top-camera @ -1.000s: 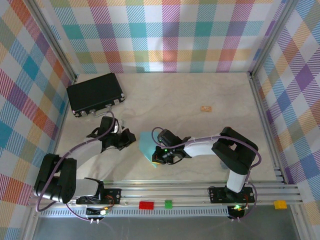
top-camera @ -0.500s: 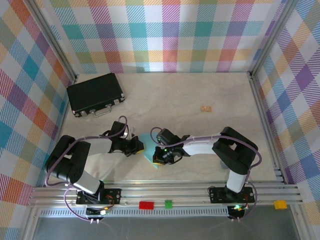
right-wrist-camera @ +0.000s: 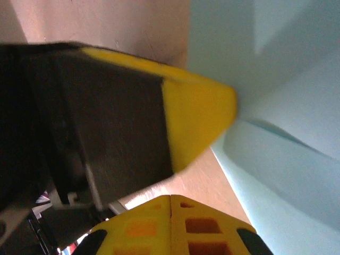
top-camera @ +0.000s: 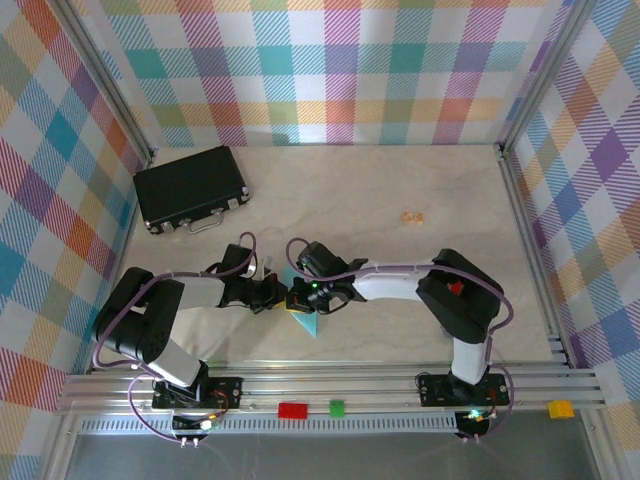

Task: Fold a paper plane with a square sheet of paper (pick it up from the middle)

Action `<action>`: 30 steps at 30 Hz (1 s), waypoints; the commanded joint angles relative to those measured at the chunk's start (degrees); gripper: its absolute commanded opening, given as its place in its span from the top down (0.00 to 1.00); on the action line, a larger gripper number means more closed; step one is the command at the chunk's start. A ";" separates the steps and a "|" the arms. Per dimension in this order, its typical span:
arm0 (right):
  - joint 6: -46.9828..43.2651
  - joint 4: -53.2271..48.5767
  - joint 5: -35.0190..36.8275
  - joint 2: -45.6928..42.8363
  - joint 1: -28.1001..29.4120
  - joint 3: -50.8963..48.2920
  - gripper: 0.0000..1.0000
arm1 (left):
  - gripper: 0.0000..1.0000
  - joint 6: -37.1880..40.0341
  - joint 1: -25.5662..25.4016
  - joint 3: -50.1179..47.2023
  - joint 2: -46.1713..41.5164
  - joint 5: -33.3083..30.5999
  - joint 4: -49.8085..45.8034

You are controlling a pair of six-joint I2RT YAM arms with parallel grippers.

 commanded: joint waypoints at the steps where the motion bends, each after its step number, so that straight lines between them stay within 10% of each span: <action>1: 0.51 0.23 -1.37 4.07 0.49 0.31 1.00 | 1.00 1.47 -0.38 -1.97 0.70 -4.61 -5.88; 30: 4.59 11.08 -3.25 -8.61 0.65 -23.27 0.95 | 1.00 0.84 -0.29 -1.70 0.99 -8.13 -7.46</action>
